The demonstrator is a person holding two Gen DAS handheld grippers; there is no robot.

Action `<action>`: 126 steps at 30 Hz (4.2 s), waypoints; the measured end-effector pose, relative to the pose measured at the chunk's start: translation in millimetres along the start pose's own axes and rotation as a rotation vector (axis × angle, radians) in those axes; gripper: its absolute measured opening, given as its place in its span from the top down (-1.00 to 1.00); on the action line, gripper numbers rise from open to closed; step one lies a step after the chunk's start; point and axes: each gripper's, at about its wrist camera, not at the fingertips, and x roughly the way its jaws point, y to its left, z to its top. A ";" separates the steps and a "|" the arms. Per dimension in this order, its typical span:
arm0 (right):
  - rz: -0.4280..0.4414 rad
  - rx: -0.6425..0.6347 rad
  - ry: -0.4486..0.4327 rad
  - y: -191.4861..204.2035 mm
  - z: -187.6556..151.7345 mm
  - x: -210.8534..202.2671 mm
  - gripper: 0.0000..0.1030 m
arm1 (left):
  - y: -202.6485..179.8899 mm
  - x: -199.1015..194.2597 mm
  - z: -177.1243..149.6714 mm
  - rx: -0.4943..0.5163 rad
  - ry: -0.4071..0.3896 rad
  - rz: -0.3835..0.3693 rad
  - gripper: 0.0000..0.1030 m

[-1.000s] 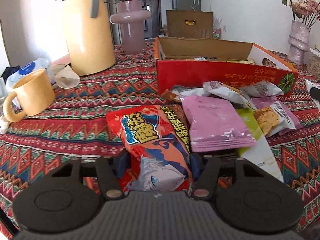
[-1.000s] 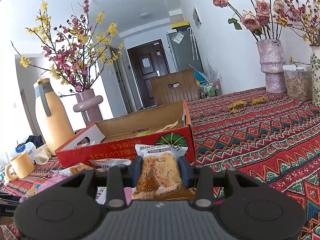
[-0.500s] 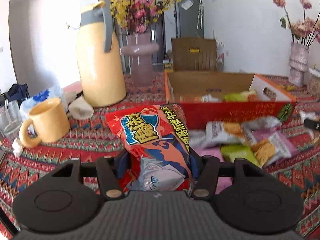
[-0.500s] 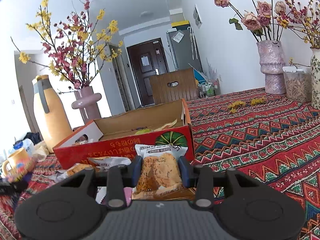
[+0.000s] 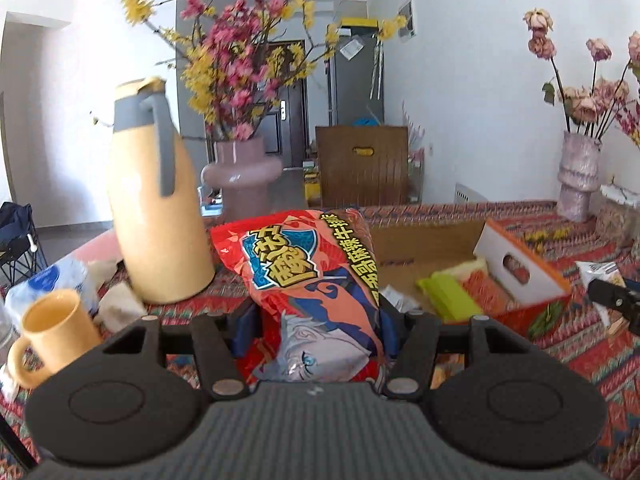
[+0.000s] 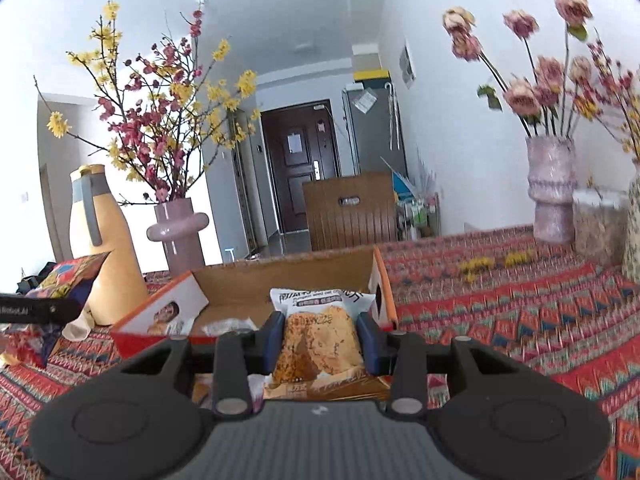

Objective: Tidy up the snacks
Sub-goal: 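Carry both packs over the cardboard box and open both grippers to drop them, then move both grippers back over the remaining snack pile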

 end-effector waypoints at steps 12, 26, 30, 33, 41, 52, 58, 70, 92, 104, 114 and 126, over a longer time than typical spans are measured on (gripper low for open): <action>-0.015 -0.070 -0.011 23.5 47.2 66.5 0.25 | -14.6 65.8 41.1 -0.051 0.000 0.015 -0.16; -0.070 -0.060 0.037 23.4 25.8 125.0 0.25 | -4.0 121.1 13.1 -0.083 0.026 0.035 -0.16; -0.078 -0.077 0.059 25.9 21.0 130.3 0.25 | -3.6 123.4 10.1 -0.090 0.036 0.023 -0.16; -0.084 -0.076 0.066 25.9 19.7 130.9 0.25 | -3.4 121.4 9.6 -0.097 0.028 0.021 -0.23; -0.110 -0.026 0.066 18.3 17.2 127.5 -0.62 | -1.6 107.1 8.6 -0.128 -0.048 0.041 -1.00; -0.114 -0.004 0.017 18.1 19.3 113.7 -1.00 | -0.4 100.8 6.7 -0.147 -0.068 0.053 -1.00; -0.110 -0.006 0.011 19.4 19.7 111.2 -1.00 | -5.9 88.5 10.4 -0.127 -0.095 0.043 -1.00; -0.052 -0.001 -0.052 19.1 44.1 57.7 -1.00 | -3.5 -6.5 11.5 -0.103 -0.198 -0.004 -1.00; -0.076 -0.034 0.190 2.4 -34.7 33.8 -1.00 | 49.1 11.4 -88.0 -0.144 0.032 0.073 -1.00; -0.078 -0.045 0.202 4.6 -43.5 38.1 -1.00 | 50.0 5.5 -91.0 -0.153 -0.008 0.049 -1.00; -0.075 -0.044 0.204 3.9 -43.1 38.2 -1.00 | 52.9 5.6 -91.7 -0.173 -0.003 0.049 -1.00; -0.078 -0.046 0.221 4.2 -43.7 41.8 -1.00 | 53.3 6.6 -92.5 -0.173 0.006 0.049 -1.00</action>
